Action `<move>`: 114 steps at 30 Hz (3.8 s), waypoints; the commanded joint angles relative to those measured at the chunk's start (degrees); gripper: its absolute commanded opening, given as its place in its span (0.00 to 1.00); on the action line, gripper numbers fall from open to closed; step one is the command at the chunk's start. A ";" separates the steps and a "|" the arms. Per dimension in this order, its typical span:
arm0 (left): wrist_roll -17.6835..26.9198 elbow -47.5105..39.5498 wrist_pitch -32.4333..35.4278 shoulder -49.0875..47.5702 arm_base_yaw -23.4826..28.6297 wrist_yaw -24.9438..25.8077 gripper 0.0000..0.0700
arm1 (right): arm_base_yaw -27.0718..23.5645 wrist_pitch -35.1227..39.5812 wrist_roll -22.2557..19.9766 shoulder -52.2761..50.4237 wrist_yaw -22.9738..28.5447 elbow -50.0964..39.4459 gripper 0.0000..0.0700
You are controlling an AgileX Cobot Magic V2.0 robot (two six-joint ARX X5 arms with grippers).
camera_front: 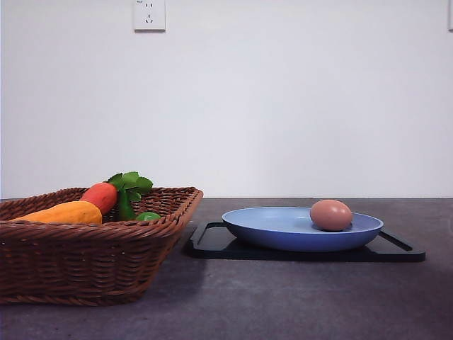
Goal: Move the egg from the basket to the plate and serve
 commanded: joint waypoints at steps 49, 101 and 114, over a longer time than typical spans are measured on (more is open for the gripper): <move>-0.12 -1.03 -0.46 -0.13 0.01 0.07 0.00 | 0.09 0.59 -0.37 -0.15 -0.13 -0.35 0.00; -0.10 -1.03 -0.45 -0.13 0.01 0.07 0.00 | 0.09 0.59 -0.37 -0.15 -0.13 -0.35 0.00; -0.10 -1.03 -0.44 -0.13 0.02 0.07 0.00 | 0.09 0.59 -0.37 -0.15 -0.13 -0.35 0.00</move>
